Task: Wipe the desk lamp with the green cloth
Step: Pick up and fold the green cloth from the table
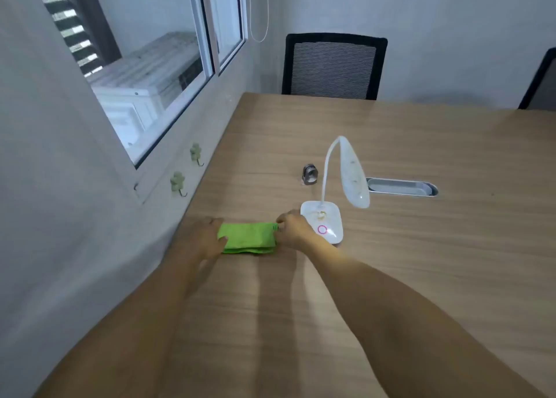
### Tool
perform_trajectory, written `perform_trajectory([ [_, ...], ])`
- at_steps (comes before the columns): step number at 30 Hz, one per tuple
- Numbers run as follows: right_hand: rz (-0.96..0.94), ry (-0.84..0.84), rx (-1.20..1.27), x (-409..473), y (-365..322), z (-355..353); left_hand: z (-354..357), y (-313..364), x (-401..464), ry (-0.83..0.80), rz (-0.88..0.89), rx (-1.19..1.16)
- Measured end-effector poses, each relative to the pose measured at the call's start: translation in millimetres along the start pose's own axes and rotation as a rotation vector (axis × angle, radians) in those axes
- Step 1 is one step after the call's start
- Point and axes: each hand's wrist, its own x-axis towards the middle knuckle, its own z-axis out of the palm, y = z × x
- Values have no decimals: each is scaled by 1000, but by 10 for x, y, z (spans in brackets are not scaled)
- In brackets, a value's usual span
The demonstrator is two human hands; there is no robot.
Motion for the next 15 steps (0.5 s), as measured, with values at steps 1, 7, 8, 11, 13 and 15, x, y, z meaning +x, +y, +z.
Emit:
perform_trajectory([
  [1,1,-36,-8,47,-16,35,-4,12,32,5,16,15],
  [7,-70,-142,-180,149,-66,175,32,115,219,-109,5,-84],
  [8,-69,-162,-207,165,-50,192,58,121,258,-131,-12,-102],
  [11,-63,-204,-242,193,-16,238,90,133,259,-139,-43,-125],
  [13,-60,-194,-235,194,1,255,110,117,264,-124,-45,-154],
  [15,-70,-158,-231,181,0,252,114,101,263,-101,-36,-155],
])
